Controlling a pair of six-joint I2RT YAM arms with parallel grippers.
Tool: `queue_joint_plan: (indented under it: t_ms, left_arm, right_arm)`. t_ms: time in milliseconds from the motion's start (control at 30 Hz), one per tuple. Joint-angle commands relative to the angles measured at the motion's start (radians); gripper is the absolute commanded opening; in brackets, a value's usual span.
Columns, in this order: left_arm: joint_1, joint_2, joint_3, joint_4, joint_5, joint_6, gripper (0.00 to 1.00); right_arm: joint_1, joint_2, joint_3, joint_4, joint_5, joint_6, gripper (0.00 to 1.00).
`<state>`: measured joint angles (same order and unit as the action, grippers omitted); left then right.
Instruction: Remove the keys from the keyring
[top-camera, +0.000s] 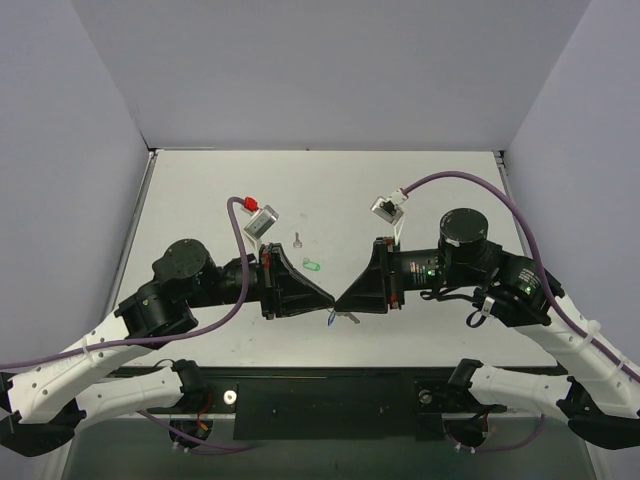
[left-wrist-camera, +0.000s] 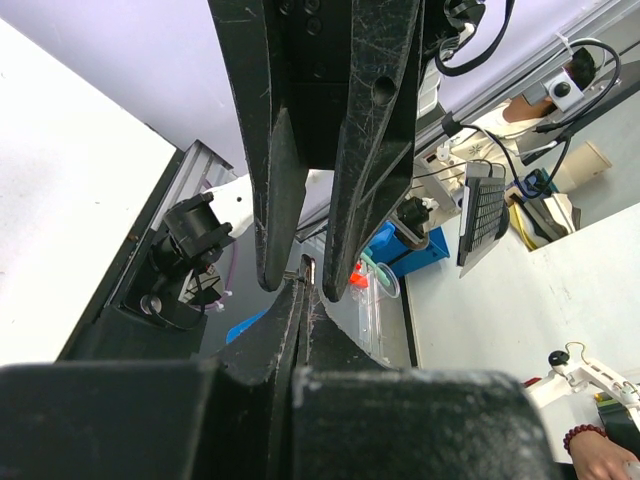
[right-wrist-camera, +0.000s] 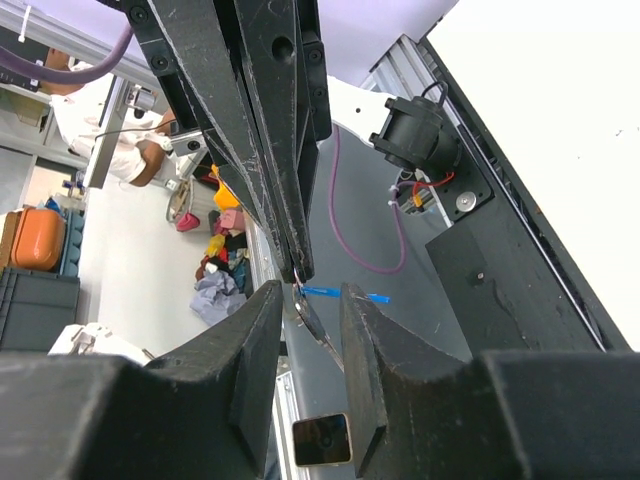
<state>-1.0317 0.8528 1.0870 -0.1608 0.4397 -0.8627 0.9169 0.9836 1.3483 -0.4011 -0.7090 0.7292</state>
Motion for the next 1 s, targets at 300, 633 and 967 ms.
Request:
queue_joint_plan:
  t_ms: [300,633,967]
  left_arm:
    - [0.018,-0.018,-0.004,0.064,-0.015,-0.016,0.0]
    - [0.024,-0.024,-0.012,0.092,-0.058,-0.035,0.0]
    - [0.036,-0.018,-0.013,0.104,-0.082,-0.048,0.0]
  right_arm:
    - [-0.007,0.004,-0.024,0.107,-0.007,0.033,0.14]
    - [-0.006,-0.013,-0.06,0.152,0.003,0.062,0.15]
    - [-0.007,-0.045,-0.113,0.22,0.014,0.108,0.2]
